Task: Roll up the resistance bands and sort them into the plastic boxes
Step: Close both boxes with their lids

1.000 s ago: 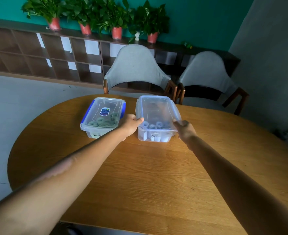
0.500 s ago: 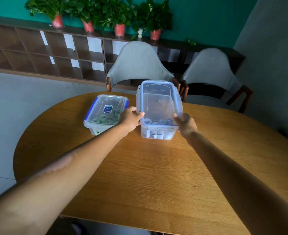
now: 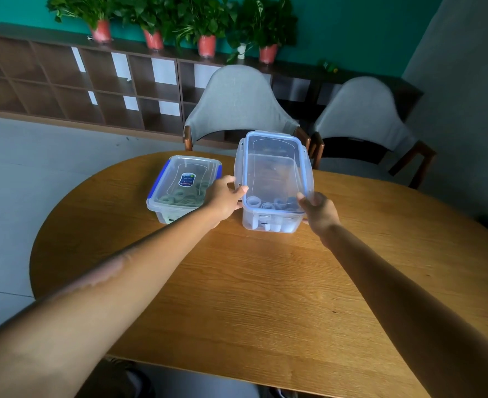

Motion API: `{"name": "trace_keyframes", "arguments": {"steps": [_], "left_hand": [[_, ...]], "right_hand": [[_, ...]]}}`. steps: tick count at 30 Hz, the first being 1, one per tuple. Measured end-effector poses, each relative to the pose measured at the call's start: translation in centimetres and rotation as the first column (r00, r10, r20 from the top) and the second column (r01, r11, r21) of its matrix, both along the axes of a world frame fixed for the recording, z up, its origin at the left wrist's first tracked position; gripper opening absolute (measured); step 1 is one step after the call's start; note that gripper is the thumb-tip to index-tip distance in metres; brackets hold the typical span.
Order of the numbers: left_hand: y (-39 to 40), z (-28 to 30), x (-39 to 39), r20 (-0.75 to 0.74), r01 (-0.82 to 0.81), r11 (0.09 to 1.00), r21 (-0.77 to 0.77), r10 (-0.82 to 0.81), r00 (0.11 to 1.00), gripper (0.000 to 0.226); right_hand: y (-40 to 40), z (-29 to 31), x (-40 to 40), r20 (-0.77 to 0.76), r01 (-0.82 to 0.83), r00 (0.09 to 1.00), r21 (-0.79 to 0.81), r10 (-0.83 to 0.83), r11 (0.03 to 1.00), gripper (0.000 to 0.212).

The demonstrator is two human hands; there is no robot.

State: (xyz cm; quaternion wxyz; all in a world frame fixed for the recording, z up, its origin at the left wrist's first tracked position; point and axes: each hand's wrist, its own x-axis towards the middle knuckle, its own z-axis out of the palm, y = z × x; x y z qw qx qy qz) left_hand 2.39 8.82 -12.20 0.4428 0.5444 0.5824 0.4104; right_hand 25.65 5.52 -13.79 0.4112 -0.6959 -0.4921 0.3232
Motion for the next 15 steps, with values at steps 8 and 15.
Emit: {"name": "trace_keyframes", "arguments": {"steps": [8, 15], "left_hand": [[0.24, -0.41, 0.14, -0.022, -0.027, 0.999, -0.018, 0.026, 0.999, 0.048], [0.94, -0.52, 0.32, -0.054, -0.022, 0.996, -0.09, 0.017, 0.998, 0.032]], "right_hand": [[0.08, 0.02, -0.06, 0.007, -0.003, 1.0, -0.025, 0.003, 1.0, 0.056], [0.3, 0.05, 0.02, 0.014, -0.027, 1.0, -0.07, 0.028, 0.997, 0.056]]}}
